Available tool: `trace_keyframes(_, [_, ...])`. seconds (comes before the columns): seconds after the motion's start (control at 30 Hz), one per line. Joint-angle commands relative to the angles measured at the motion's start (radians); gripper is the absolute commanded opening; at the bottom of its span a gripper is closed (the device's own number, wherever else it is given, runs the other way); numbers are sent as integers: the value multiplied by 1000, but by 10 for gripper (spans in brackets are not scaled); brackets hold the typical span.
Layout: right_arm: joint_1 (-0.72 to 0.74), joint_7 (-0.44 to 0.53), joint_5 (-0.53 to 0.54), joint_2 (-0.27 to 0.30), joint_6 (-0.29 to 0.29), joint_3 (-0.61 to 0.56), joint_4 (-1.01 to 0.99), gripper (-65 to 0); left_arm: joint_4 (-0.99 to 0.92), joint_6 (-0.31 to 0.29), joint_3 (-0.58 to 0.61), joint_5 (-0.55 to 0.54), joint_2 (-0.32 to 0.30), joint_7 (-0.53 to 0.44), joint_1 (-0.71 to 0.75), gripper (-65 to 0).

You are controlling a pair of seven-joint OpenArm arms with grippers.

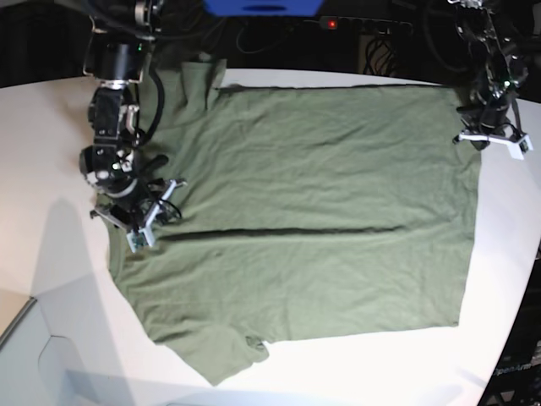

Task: Layout the t-shirt on the table in an organized manner, then fold the t-shirt properly
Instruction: 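Grasp the collar-end corners with both grippers and pull them apart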

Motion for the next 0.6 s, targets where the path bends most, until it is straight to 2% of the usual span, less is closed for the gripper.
trace_keyframes(0.0, [34, -13, -14, 16, -4, -2, -19, -433, 6, -3, 9, -5, -16, -19, -11, -648])
trace_keyframes(0.1, [83, -13, -14, 27, -6, -5, -62, -433, -2, -3, 36, -5, -17, -19, -12, -648])
trace_keyframes(0.23, [104, -13, -14, 29, -6, 1, -25, -433, -8, -3, 82, -5, -17, -27, -14, -649])
trace_keyframes(0.37, [58, -21, -14, 29, -6, 1, 155, -431, -49, -3, 108, 5, -17, -29, -43, -649])
trace_keyframes(0.57, [-95, -22, -14, 24, -6, 2, 405, -430, -169, -3, 102, 5, -28, -30, -83, -649])
